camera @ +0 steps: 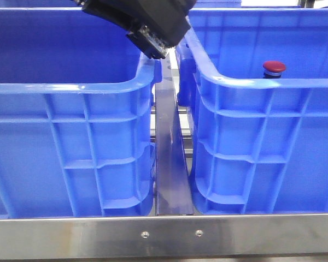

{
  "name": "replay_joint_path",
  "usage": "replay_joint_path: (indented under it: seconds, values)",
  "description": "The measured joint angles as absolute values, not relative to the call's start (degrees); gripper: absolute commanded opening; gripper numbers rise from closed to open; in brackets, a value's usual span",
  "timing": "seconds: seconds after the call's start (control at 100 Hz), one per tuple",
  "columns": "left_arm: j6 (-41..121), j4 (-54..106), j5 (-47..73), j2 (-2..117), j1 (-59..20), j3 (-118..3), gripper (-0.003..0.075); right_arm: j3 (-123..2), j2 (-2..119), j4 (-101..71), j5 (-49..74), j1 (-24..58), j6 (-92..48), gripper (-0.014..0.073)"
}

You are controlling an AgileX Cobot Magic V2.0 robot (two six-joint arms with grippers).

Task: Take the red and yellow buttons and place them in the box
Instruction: 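Lift the yellow button and bring it to the right gripper, then close the right gripper on the yellow button and open the left gripper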

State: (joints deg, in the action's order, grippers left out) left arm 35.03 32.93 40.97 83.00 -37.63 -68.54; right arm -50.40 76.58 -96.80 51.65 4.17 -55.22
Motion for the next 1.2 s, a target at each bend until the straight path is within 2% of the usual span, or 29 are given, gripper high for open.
replay_joint_path:
  seconds: [0.24, 0.62, 0.71, 0.83, 0.86, 0.97, 1.02, 1.07, 1.2]
  values:
    - [35.03, 32.93, 40.97, 83.0, -37.63, -68.54, -0.002, -50.4, 80.71, -93.89, 58.56, 4.54, -52.97, 0.0646]
    - [35.03, 32.93, 40.97, 83.0, -37.63, -68.54, -0.002, -50.4, 80.84, -91.43, 53.53, 12.67, -53.3, 0.0632]
    - [35.03, 32.93, 40.97, 83.0, -37.63, -68.54, -0.002, -50.4, 80.84, -91.43, 52.98, 12.67, -53.47, 0.0538]
    - [35.03, 32.93, 40.97, 83.0, -37.63, -68.54, -0.002, -50.4, 80.84, -91.43, 52.63, 12.67, -53.7, 0.0317]
    - [35.03, 32.93, 40.97, 83.0, -37.63, -68.54, -0.002, -50.4, 80.84, -91.43, 52.65, 12.67, -53.7, 0.0237]
    - [35.03, 33.16, 41.35, 83.0, -37.72, -68.54, -0.0011, -50.4, 80.97, -91.2, 52.29, 12.67, -53.85, 0.0105]
    - [35.03, 33.16, 41.46, 83.0, -37.72, -68.54, 0.0025, -50.4, 80.97, -91.2, 52.29, 12.67, -53.85, 0.0087]
    - [35.03, 33.16, 41.46, 83.0, -37.72, -68.54, 0.0097, -50.4, 80.97, -91.2, 52.29, 12.67, -53.85, 0.009]
    - [35.03, 33.16, 42.25, 83.0, -37.72, -68.64, 0.0391, -50.4, 81.05, -91.2, 52.64, 12.67, -53.85, 0.0091]
